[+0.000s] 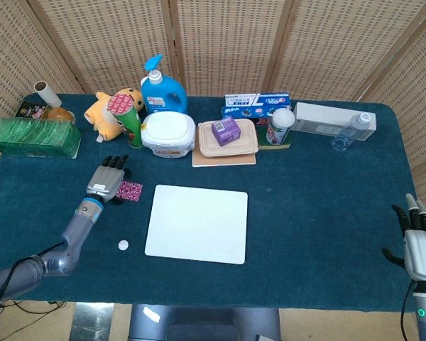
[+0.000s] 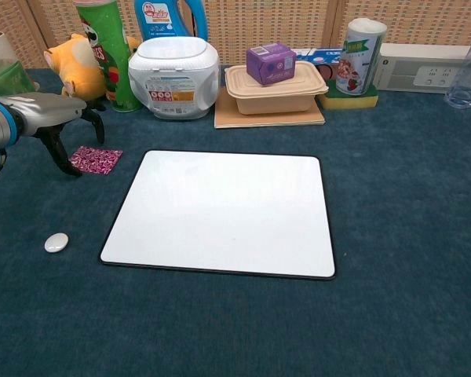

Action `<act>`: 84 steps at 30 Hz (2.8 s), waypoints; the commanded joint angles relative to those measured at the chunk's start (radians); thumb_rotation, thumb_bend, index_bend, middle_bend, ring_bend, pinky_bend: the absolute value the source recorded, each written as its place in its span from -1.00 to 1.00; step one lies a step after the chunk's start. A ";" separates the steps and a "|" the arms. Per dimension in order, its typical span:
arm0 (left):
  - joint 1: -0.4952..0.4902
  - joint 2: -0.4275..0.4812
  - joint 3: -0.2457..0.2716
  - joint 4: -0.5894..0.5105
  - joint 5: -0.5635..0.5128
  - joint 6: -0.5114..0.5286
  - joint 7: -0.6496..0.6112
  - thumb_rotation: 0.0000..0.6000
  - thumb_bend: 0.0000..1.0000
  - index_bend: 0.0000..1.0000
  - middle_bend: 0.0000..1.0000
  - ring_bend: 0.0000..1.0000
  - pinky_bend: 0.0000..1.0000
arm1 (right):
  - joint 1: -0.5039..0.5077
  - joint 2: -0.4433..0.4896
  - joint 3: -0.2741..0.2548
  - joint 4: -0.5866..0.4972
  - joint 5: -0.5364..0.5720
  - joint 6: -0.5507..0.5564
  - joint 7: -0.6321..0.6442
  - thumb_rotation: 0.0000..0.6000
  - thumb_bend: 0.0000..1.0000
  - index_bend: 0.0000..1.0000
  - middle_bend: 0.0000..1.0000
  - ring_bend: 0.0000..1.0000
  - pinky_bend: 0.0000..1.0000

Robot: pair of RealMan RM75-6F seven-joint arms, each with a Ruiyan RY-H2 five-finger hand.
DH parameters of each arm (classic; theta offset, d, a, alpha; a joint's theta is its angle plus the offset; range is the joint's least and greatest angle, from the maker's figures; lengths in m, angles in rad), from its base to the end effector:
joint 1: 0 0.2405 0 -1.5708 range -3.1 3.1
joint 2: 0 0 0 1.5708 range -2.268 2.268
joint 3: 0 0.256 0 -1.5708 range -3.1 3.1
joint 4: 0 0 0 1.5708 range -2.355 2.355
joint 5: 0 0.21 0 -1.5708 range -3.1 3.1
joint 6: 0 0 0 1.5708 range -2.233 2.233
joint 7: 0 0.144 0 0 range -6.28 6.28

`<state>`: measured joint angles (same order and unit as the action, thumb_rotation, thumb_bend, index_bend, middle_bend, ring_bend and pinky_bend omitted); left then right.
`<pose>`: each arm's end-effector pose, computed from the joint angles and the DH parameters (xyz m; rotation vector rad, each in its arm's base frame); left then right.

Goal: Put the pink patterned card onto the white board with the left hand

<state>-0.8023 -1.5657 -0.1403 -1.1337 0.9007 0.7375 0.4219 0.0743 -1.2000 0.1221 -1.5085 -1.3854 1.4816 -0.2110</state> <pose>-0.2295 0.3981 -0.0054 -1.8133 -0.9204 -0.5193 -0.3360 -0.1923 0.1596 1.3023 -0.7486 0.7035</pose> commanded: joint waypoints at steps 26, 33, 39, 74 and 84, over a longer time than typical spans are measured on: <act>-0.038 0.014 0.019 -0.018 -0.125 -0.039 0.050 1.00 -0.72 -0.23 -1.00 -1.00 -0.95 | -0.001 0.003 -0.004 -0.004 -0.005 0.005 0.004 1.00 -0.94 -0.69 -1.00 -1.00 -1.00; -0.042 0.012 0.028 -0.020 -0.128 -0.026 0.054 1.00 -0.68 -0.06 -1.00 -1.00 -0.95 | -0.001 0.002 -0.005 -0.004 -0.005 0.005 0.003 1.00 -0.94 -0.69 -1.00 -1.00 -1.00; -0.038 0.014 0.031 -0.027 -0.119 -0.010 0.047 1.00 -0.67 -0.05 -1.00 -1.00 -0.95 | -0.001 0.003 -0.006 -0.005 -0.006 0.006 0.002 1.00 -0.94 -0.69 -1.00 -1.00 -1.00; -0.262 -0.025 0.009 -0.298 -0.281 0.068 0.317 1.00 -0.68 -0.04 -1.00 -1.00 -0.95 | -0.009 0.026 -0.011 -0.024 -0.025 0.021 0.037 1.00 -0.94 -0.69 -1.00 -1.00 -1.00; -0.348 -0.109 0.022 -0.305 -0.364 0.078 0.401 1.00 -0.68 -0.05 -1.00 -1.00 -0.95 | -0.010 0.030 -0.008 -0.025 -0.021 0.020 0.045 1.00 -0.94 -0.69 -1.00 -1.00 -1.00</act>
<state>-1.1411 -1.6661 -0.1199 -1.4385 0.5461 0.8131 0.8162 0.0641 -1.1696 0.1146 -1.5335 -1.4064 1.5019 -0.1661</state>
